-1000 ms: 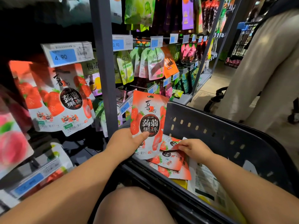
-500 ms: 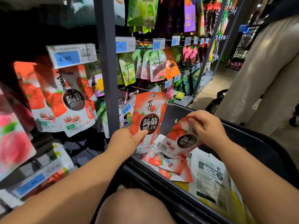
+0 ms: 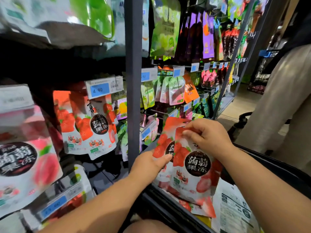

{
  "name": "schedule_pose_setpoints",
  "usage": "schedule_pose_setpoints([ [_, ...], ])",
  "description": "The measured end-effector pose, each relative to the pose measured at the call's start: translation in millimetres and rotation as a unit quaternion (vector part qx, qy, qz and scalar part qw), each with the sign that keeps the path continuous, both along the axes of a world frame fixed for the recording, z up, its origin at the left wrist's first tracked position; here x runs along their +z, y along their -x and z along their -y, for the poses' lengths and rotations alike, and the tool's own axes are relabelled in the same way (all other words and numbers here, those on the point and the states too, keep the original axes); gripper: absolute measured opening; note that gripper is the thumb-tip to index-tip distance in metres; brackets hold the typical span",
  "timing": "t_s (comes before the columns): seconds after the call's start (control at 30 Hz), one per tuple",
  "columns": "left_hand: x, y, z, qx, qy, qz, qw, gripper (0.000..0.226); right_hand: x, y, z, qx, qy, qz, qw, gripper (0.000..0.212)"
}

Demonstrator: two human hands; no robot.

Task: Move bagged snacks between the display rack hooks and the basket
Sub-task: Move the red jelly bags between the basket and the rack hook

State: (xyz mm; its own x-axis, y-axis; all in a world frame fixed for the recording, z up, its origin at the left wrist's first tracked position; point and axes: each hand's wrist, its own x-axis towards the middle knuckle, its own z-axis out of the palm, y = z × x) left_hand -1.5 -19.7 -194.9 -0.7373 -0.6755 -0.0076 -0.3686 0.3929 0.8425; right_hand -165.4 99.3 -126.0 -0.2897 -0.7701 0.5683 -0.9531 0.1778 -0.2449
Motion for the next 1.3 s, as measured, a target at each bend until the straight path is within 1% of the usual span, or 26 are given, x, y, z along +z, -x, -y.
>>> schedule_pose_setpoints([
  [0.07,6.8,-3.4,1.7,0.023,0.001,-0.027,0.999,0.047,15.5,-7.1,11.4,-0.003,0.012,0.005,1.0,0.011],
  [0.2,19.6,-19.0,3.7,0.036,-0.001,-0.104,0.994,0.039,44.4,-28.7,36.0,-0.012,0.024,-0.006,1.0,0.016],
  [0.23,22.9,-24.7,4.6,0.031,-0.01,-0.13,0.991,0.039,50.3,-34.7,41.0,-0.012,0.022,-0.006,1.0,0.017],
  [0.3,30.6,-38.3,6.7,0.026,-0.012,-0.171,0.985,0.046,60.8,-47.7,51.2,-0.013,0.02,-0.018,1.0,0.02],
  [0.4,39.7,-61.1,13.6,0.036,0.027,-0.179,0.983,0.063,72.3,-68.4,66.0,-0.007,0.018,-0.032,0.999,0.025],
  [0.43,41.5,-68.6,16.1,0.036,0.039,-0.184,0.981,0.063,75.2,-76.8,70.9,-0.006,0.016,-0.039,0.999,0.03],
  [0.47,42.7,-75.8,18.7,0.042,0.049,-0.192,0.979,0.058,77.5,-84.2,76.3,-0.001,0.015,-0.044,0.999,0.03],
  [0.5,44.2,-83.2,20.7,0.051,0.048,-0.201,0.977,0.053,79.4,-90.8,82.5,0.006,0.015,-0.056,0.998,0.026],
  [0.53,45.5,-90.9,22.7,0.06,0.041,-0.212,0.974,0.057,80.9,-97.9,88.5,0.013,0.018,-0.071,0.997,0.025],
  [0.6,45.6,-105.3,29.0,0.085,0.026,-0.237,0.968,0.071,83.7,-113.4,100.9,0.03,0.023,-0.098,0.995,0.027],
  [0.67,46.6,-120.2,35.1,0.109,0.013,-0.249,0.962,0.074,86.0,-127.1,112.5,0.05,0.028,-0.107,0.993,0.027],
  [0.7,47.4,-127.2,37.5,0.109,0.01,-0.247,0.963,0.071,86.8,-133.4,117.7,0.059,0.029,-0.109,0.992,0.027],
  [0.8,49.5,-144.4,43.4,0.102,-0.015,-0.245,0.964,0.046,84.7,-148.8,132.4,0.072,0.027,-0.106,0.991,0.03],
  [0.83,49.1,-149.1,45.6,0.114,-0.026,-0.245,0.962,0.04,83.3,-153.3,136.5,0.076,0.028,-0.105,0.991,0.03],
  [0.9,44.1,-158.1,50.3,0.15,-0.019,-0.234,0.96,0.03,76.6,-161.0,143.7,0.087,0.039,-0.111,0.989,0.029],
  [0.93,40.2,-162.2,51.6,0.166,-0.015,-0.225,0.96,0.027,70.5,-163.3,145.8,0.092,0.058,-0.117,0.987,0.029],
  [1.0,32.3,-169.8,51.5,0.196,-0.017,-0.208,0.958,0.024,52.1,-163.9,149.6,0.078,0.127,-0.111,0.982,0.029],
  [1.07,24.7,-176.8,48.8,0.224,-0.01,-0.204,0.953,0.01,28.5,-165.7,145.5,0.043,0.181,-0.032,0.982,0.035],
  [1.13,18.6,-181.8,48.6,0.267,0.017,-0.205,0.941,0.015,1.7,-164.2,139.4,0.006,0.185,0.085,0.979,0.048],
  [1.17,15.6,-183.2,49.8,0.292,0.027,-0.203,0.934,0.014,-9.1,-164.1,135.2,-0.001,0.163,0.156,0.974,0.053],
  [1.2,15.3,-184.1,49.7,0.311,0.031,-0.195,0.93,0.011,-18.9,-164.3,131.9,0.008,0.131,0.242,0.961,0.054],
  [1.23,15.8,-184.1,49.9,0.321,0.03,-0.188,0.928,0.009,-26.7,-166.2,128.8,0.036,0.094,0.331,0.938,0.052],
  [1.27,15.4,-183.0,50.6,0.326,0.032,-0.189,0.926,0.007,-33.5,-168.9,127.0,0.07,0.055,0.41,0.908,0.05],
  [1.3,14.0,-180.9,51.4,0.327,0.031,-0.194,0.924,0.007,-41.0,-171.0,126.1,0.097,0.02,0.458,0.883,0.05],
])
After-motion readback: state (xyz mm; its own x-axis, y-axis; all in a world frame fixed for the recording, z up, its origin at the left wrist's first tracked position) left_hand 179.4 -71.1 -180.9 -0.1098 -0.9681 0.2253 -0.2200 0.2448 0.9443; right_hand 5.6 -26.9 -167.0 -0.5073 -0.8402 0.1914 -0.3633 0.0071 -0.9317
